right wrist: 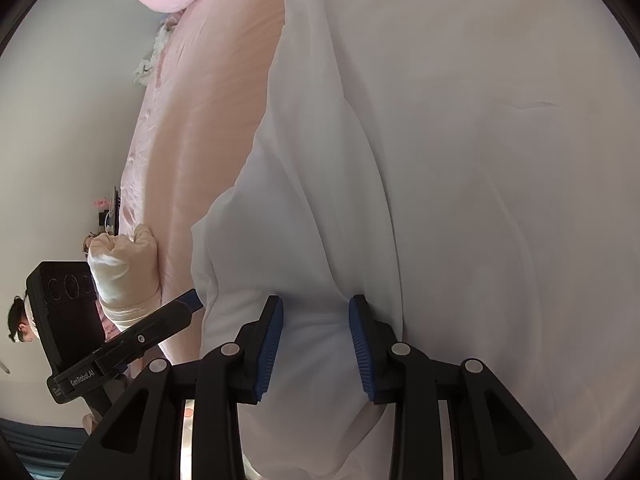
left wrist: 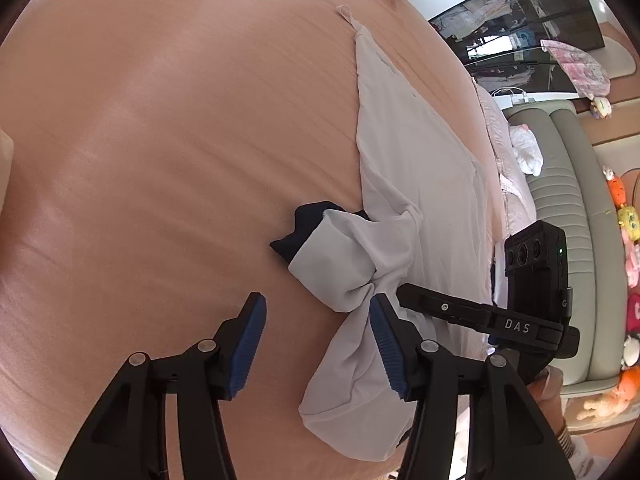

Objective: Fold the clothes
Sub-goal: 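Grasp the navy-trimmed sleeve cuff with the left gripper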

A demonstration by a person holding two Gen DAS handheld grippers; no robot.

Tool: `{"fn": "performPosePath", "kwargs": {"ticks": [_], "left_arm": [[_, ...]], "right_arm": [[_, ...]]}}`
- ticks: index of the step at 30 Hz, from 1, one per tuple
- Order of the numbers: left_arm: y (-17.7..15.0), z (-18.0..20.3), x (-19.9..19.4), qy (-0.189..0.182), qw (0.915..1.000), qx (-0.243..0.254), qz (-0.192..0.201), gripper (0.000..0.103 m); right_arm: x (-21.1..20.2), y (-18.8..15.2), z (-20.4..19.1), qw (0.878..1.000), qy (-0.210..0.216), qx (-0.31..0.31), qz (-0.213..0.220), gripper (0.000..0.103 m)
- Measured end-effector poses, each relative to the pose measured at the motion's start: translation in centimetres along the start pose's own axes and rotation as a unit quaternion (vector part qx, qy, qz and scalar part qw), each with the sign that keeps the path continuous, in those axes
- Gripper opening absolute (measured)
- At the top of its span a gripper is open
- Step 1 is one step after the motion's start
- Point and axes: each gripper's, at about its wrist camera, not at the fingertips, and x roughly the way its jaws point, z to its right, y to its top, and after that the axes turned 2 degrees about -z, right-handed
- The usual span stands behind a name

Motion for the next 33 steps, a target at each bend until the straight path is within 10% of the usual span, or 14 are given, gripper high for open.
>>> {"fn": "performPosePath", "kwargs": {"ticks": [10, 13, 16, 20, 22, 28, 33], "left_arm": [[1.3, 0.3, 2.5, -0.055, 0.9971, -0.049, 0.017, 0.055], [1.2, 1.5, 2.8, -0.027, 0.9990, -0.022, 0.027, 0.020], [1.4, 1.9, 2.7, 0.012, 0.9986, -0.017, 0.048, 0.012], [1.7, 2.7, 1.2, 0.085, 0.9925, 0.040, 0.078, 0.009], [2.0, 3.5, 0.4, 0.125, 0.9850, 0.069, 0.097, 0.008], [3.3, 4.4, -2.7, 0.259, 0.9421, 0.146, 0.155, 0.008], [2.8, 4.8, -4.1, 0.242, 0.9435, 0.168, 0.152, 0.008]], "right_arm": [[-0.1, -0.8, -0.8, 0.999, -0.005, -0.036, 0.015, 0.035], [-0.3, -0.8, -0.5, 1.000, 0.000, -0.028, 0.014, 0.035], [-1.0, -1.0, -0.2, 1.000, -0.006, -0.026, 0.013, 0.035], [-2.5, -1.4, -0.3, 0.998, -0.039, -0.043, 0.010, 0.039], [-3.4, -1.9, -0.6, 0.995, -0.070, -0.062, 0.015, 0.058], [-6.1, -3.6, 0.9, 0.984, -0.148, -0.093, 0.032, 0.066], [-8.0, -4.8, 3.7, 0.989, -0.135, -0.048, 0.037, 0.066]]}}
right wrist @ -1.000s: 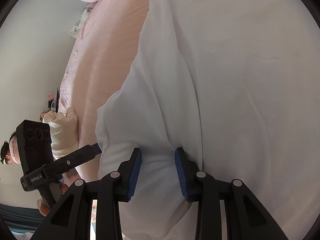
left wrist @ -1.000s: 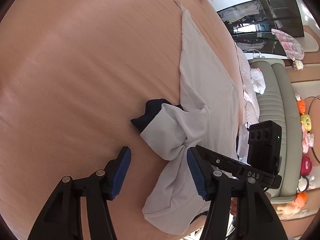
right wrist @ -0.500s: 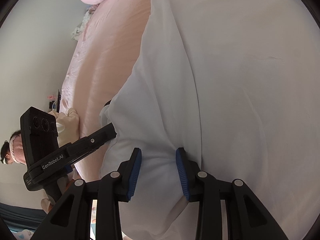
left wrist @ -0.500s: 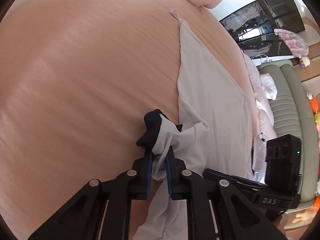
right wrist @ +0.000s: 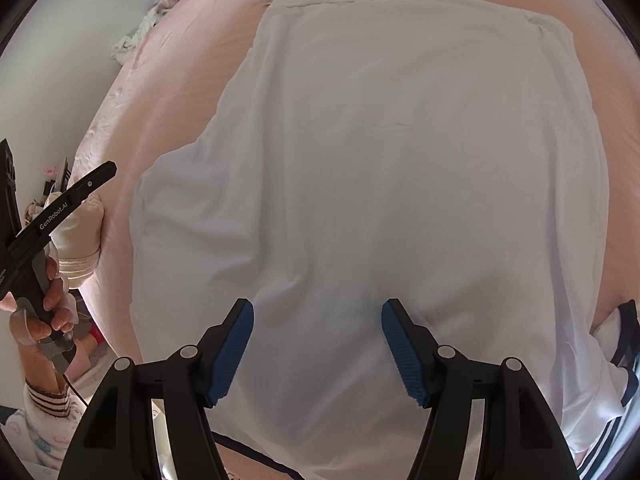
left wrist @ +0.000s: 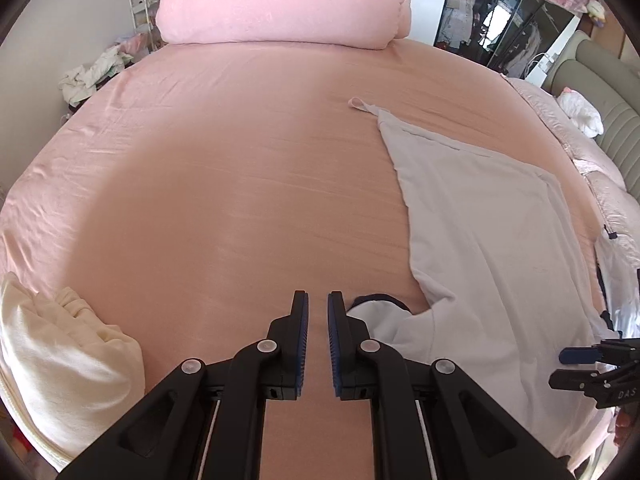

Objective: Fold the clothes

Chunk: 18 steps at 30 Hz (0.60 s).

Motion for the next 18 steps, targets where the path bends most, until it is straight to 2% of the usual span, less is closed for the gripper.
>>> {"fn": "performPosePath", "kwargs": {"ticks": [4, 7, 10, 13, 18], "left_arm": [[-0.9, 1.8, -0.7, -0.032, 0.9991, 0.015, -0.022, 0.009], [-1.7, 2.8, 0.1, -0.054, 0.9955, 0.019, -0.076, 0.010], [-2.8, 2.5, 0.2, -0.085, 0.9900, -0.004, -0.113, 0.010], [-3.6, 2.0, 0.4, -0.100, 0.9856, -0.015, -0.136, 0.011], [-4.8, 0.1, 1.5, -0.106, 0.9779, -0.072, -0.165, 0.011]], "right_arm": [[-1.6, -1.2, 1.5, 1.000, 0.008, 0.019, 0.017, 0.066], [-2.7, -2.0, 2.2, 0.999, 0.007, 0.025, 0.030, 0.066], [-3.5, -3.1, 1.8, 0.999, -0.001, 0.016, 0.043, 0.066], [-4.1, -4.3, 1.5, 0.999, -0.014, -0.009, 0.045, 0.066], [-2.9, -5.1, -0.7, 0.997, -0.043, -0.050, 0.026, 0.066]]}}
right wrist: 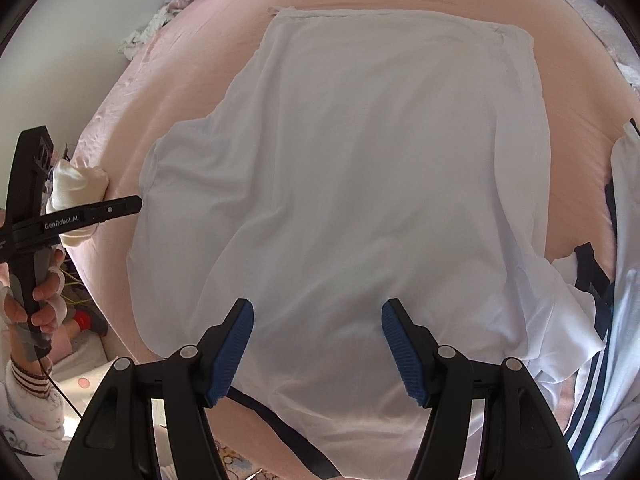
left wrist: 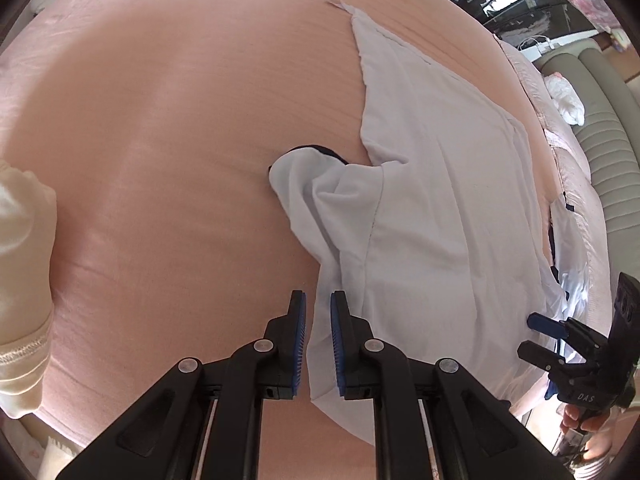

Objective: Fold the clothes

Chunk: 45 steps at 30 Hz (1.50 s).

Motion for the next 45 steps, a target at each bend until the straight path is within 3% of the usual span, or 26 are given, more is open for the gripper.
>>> {"fn": "performPosePath", "kwargs": {"ticks": [4, 8, 10, 19, 26, 29, 36, 38, 39, 40, 45], "left_arm": [[-0.8, -1.6, 0.6, -0.073, 0.9958, -0.047, -0.027, 0.011], [-1.4, -1.2, 2.0, -0.058, 0.9966, -0.030, -0.049, 0.011], [-1.5, -0.7, 2.1, -0.056, 0.9974, -0.021, -0.040, 0.011], [-1.6, -0.4, 1.8, -0.137, 0.9899, -0.034, 0.014, 0.011], [-1.4, -1.2, 2.0, -0.172, 0.9834, -0.051, 0.025, 0.011], [-0.7, -1.7, 2.1, -0.168, 0.9840, -0.054, 0.024, 0.011], [0.3, -1.7, 2.2, -0.154, 0.9866, -0.054, 0.010, 0.011], [0.5, -1.9, 2.4, -0.141, 0.9886, -0.051, -0.011, 0.011], [0.6, -1.7, 2.7, -0.133, 0.9895, -0.053, -0.023, 0.012], [0.8, -1.6, 2.8, -0.121, 0.9907, -0.054, -0.033, 0.012], [0.5, 0.2, 2.5, -0.093, 0.9941, -0.004, -0.055, 0.019]], "right_arm": [[0.3, 0.0, -1.9, 0.999, -0.022, -0.032, 0.003, 0.066], [0.4, 0.4, -3.7, 0.999, -0.015, -0.046, 0.011, 0.066], [0.6, 0.7, -4.5, 0.999, -0.006, -0.047, 0.014, 0.066], [2.8, 3.1, -9.3, 0.997, 0.038, -0.064, 0.016, 0.066], [3.8, 5.2, -11.5, 0.994, 0.090, -0.062, 0.011, 0.066], [4.1, 5.7, -11.6, 0.992, 0.117, -0.052, 0.006, 0.066], [4.9, 6.1, -10.8, 0.992, 0.123, -0.034, 0.019, 0.066], [4.9, 6.6, -10.7, 0.988, 0.148, -0.029, 0.025, 0.058], [5.0, 6.8, -10.7, 0.986, 0.161, -0.028, 0.022, 0.028], [5.4, 7.2, -10.9, 0.984, 0.177, -0.027, 0.011, 0.007], [6.2, 7.7, -11.7, 0.987, 0.156, -0.025, 0.004, 0.007]]}}
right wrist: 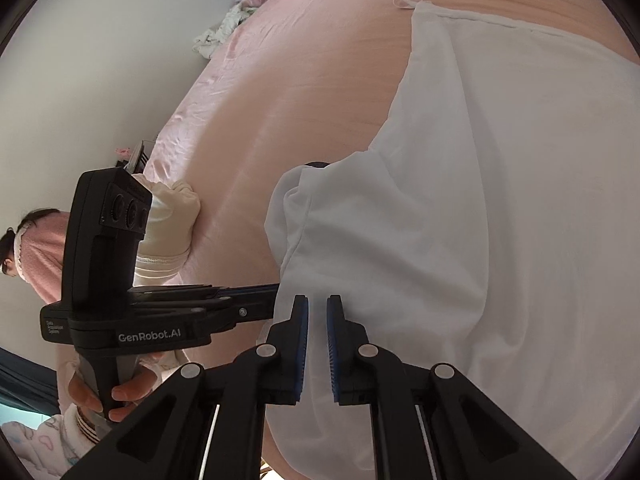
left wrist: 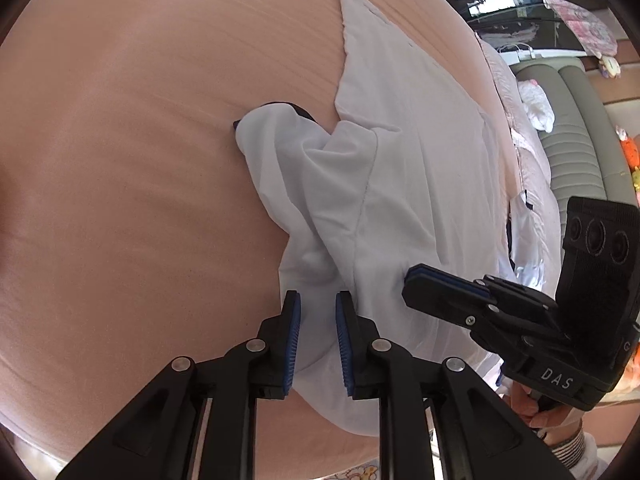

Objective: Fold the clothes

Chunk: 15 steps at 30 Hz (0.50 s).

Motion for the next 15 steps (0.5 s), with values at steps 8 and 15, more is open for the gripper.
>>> {"fn": "performPosePath", "kwargs": {"ticks": [8, 15], "left_arm": [[0.9, -1.7, -2.3, -0.047, 0.9968, -0.046, 0.045, 0.053], [2.4, -4.2, -1.1, -0.043, 0.9925, -0.104, 0.046, 0.053]], "right_arm": [[0.8, 1.0, 0.0, 0.998, 0.025, 0.064, -0.004, 0.010], [1.7, 3.7, -1.5, 0.995, 0.028, 0.086, -0.035, 0.052]]}}
